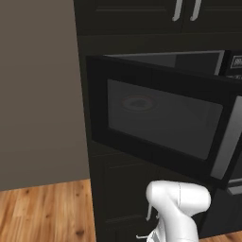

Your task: Pick the corn from the counter and place it in the microwave. Then turn on the microwave.

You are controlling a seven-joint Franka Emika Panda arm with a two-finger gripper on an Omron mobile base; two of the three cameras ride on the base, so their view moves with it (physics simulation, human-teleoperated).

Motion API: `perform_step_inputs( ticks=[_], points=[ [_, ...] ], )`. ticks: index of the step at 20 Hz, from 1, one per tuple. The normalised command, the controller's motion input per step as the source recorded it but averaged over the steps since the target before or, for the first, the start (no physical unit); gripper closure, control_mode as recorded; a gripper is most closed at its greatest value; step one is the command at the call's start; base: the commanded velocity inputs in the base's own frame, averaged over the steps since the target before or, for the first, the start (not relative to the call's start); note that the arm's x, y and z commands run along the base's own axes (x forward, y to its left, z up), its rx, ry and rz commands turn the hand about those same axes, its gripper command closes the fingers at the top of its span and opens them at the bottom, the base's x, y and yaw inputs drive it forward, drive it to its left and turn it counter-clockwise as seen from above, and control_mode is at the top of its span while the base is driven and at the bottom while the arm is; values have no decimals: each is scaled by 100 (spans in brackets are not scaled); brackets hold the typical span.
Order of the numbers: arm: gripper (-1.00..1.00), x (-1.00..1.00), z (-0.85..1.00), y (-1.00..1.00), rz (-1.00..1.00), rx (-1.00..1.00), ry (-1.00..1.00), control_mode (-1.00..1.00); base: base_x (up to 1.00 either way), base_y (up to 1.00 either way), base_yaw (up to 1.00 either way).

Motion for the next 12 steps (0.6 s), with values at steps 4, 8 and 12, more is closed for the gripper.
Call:
perform_step_inputs(
  ticks=[4,8,12],
  points=[
    [-100,13,0,0,0,-8,-3,-100,0,0,0],
    [-100,15,0,-5,1,-5,0,-100,0,0,0],
    [-100,10,0,-8,4,0,0,-100,0,0,0]
  ],
)
